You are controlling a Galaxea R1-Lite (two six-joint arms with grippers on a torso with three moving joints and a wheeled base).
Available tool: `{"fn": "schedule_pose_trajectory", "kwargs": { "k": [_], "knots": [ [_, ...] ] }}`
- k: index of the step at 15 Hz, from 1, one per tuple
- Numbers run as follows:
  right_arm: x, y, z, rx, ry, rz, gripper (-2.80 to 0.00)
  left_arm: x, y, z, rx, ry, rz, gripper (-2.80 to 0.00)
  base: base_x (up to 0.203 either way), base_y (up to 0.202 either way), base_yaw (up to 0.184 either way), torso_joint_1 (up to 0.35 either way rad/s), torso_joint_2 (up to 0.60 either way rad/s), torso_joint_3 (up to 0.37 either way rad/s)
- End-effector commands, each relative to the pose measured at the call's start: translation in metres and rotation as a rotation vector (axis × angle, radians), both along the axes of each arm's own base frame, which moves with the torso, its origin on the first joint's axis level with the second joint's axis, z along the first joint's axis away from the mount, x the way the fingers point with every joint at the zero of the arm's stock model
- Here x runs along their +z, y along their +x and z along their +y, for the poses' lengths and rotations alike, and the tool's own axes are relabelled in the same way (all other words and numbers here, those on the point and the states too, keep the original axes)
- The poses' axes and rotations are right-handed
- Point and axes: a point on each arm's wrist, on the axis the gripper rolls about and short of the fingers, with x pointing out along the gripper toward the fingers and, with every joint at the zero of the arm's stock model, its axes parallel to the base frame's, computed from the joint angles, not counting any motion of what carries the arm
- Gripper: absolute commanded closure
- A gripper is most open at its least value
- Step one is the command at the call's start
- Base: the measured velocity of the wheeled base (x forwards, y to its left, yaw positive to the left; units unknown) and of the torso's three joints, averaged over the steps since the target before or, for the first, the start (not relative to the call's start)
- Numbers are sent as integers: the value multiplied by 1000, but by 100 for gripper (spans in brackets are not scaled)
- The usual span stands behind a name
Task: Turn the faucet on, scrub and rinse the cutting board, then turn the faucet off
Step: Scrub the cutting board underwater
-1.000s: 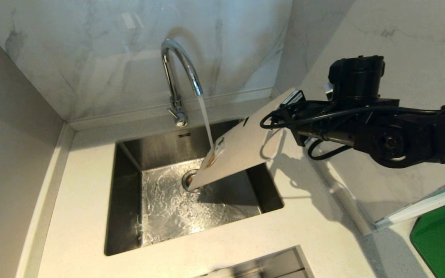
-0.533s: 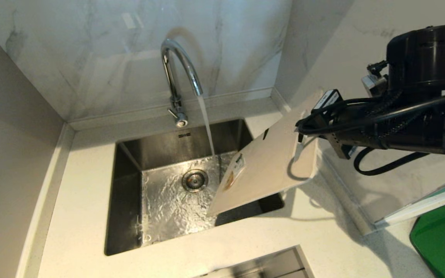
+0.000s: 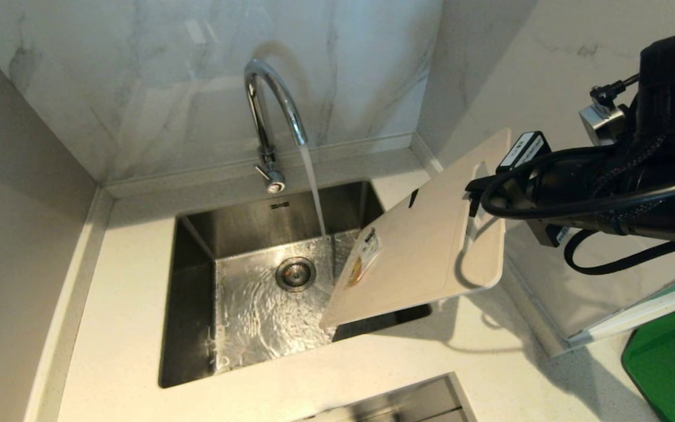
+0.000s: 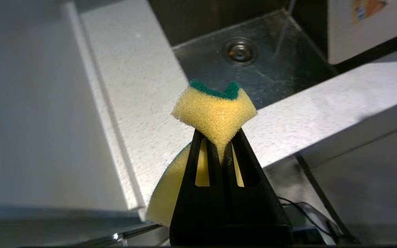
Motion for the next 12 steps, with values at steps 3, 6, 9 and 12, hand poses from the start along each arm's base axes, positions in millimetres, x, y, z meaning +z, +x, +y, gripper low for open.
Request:
{"fn": "schedule_pose_trajectory", "kwargs": {
  "k": [3, 6, 9, 12],
  "knots": [
    [2, -2, 0, 3, 3, -12, 0, 33, 28, -3, -138, 2, 114, 0, 0, 0, 0, 0, 0, 0],
    [3, -2, 0, 6, 6, -16, 0, 55, 55, -4, -206, -10, 166, 0, 0, 0, 0, 0, 0, 0],
    [7, -8, -2, 9, 12, -29, 0, 76, 97, -4, -249, -28, 199, 0, 0, 0, 0, 0, 0, 0],
    [11, -14, -2, 17, 24, -36, 0, 89, 150, -5, -302, -45, 221, 0, 0, 0, 0, 0, 0, 0]
  ]
}}
